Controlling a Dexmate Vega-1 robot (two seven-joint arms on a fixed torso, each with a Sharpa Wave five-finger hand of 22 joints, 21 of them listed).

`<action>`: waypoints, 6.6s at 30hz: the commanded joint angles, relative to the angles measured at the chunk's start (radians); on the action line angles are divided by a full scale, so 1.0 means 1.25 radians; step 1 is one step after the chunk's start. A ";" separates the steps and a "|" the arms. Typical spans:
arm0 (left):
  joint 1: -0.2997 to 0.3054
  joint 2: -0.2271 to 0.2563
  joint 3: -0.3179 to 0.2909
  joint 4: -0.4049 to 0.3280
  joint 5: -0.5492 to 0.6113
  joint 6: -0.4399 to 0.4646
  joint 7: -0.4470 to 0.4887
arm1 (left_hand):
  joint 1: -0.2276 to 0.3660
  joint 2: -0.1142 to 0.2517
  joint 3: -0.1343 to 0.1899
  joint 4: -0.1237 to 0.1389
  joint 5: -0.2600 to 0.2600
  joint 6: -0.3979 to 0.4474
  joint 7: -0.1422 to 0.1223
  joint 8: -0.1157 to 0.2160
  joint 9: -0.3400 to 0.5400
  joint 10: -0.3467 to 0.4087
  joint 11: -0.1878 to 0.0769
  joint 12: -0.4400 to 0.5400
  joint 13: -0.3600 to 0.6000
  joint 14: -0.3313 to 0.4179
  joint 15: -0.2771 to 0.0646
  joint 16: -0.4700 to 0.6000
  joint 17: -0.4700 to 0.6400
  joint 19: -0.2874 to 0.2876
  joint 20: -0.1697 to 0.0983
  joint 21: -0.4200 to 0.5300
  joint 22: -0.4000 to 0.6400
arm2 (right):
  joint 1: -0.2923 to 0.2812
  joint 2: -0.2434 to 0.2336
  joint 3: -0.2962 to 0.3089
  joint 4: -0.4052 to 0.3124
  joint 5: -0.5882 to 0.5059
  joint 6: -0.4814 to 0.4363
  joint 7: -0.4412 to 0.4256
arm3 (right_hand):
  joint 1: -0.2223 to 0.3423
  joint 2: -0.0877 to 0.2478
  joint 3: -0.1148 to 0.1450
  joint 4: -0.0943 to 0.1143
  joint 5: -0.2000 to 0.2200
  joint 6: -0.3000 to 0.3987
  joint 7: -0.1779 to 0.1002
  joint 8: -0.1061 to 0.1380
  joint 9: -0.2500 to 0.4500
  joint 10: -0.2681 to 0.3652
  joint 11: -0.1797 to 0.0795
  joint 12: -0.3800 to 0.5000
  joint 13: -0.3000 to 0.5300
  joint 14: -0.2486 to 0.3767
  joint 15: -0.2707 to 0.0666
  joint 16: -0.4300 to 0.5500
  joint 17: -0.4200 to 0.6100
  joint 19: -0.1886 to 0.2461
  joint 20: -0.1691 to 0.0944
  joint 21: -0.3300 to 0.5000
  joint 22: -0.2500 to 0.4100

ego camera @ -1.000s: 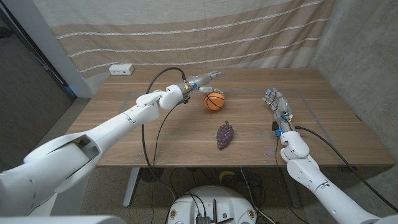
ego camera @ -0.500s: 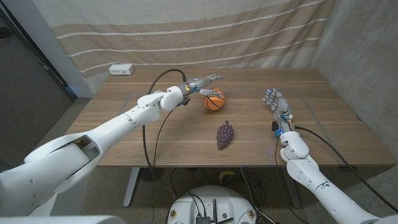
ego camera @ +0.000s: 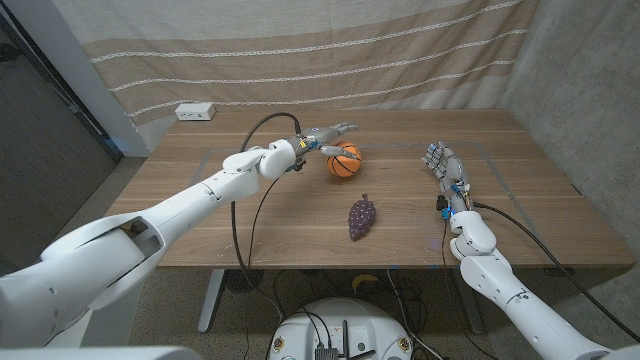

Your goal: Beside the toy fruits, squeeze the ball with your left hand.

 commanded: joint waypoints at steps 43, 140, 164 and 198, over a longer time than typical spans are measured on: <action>-0.082 -0.057 0.109 0.062 0.057 0.106 -0.172 | 0.528 0.173 0.007 -0.013 -0.002 0.167 0.098 0.063 0.012 0.277 0.018 0.075 0.008 0.418 -0.113 0.068 0.014 0.476 -0.169 0.127 0.015 | 0.005 0.004 -0.003 0.007 -0.010 0.000 -0.013 | -0.007 0.005 0.003 -0.006 0.006 0.008 -0.001 0.000 0.001 0.010 0.004 0.004 0.006 0.004 0.001 0.000 0.002 0.009 0.002 -0.011 0.004; 0.120 -0.012 -0.137 -0.022 -0.107 -0.083 0.344 | 0.996 0.093 0.009 0.014 0.513 0.845 0.194 0.369 0.235 0.907 0.022 0.308 0.395 0.944 -0.156 0.329 0.420 0.587 -0.290 0.816 0.171 | 0.000 -0.002 -0.014 -0.036 -0.055 -0.011 -0.048 | -0.015 0.005 0.004 -0.006 0.006 0.013 -0.001 -0.002 0.002 0.013 0.005 0.000 0.009 0.004 0.001 -0.003 0.002 0.014 0.002 -0.024 0.004; 0.141 -0.056 -0.207 0.081 -0.310 -0.280 0.322 | 1.000 0.094 0.010 0.014 0.531 0.848 0.197 0.359 0.242 0.908 0.025 0.304 0.403 0.943 -0.156 0.330 0.442 0.581 -0.290 0.836 0.161 | 0.012 -0.001 -0.020 -0.040 -0.069 -0.023 -0.060 | -0.017 0.005 0.004 -0.006 0.006 0.013 0.001 -0.003 0.002 0.013 0.005 -0.002 0.009 0.004 0.000 -0.004 0.001 0.016 0.002 -0.027 0.004; 0.187 -0.138 -0.305 0.161 -0.646 -0.378 0.156 | 1.001 0.096 0.006 0.014 0.547 0.849 0.194 0.347 0.253 0.908 0.025 0.296 0.411 0.943 -0.156 0.318 0.448 0.573 -0.290 0.854 0.134 | 0.030 0.001 -0.032 -0.043 -0.085 -0.037 -0.067 | -0.019 0.004 0.004 -0.007 0.006 0.013 0.001 -0.003 0.002 0.016 0.006 -0.002 0.010 0.005 0.001 -0.005 0.001 0.018 0.002 -0.031 0.004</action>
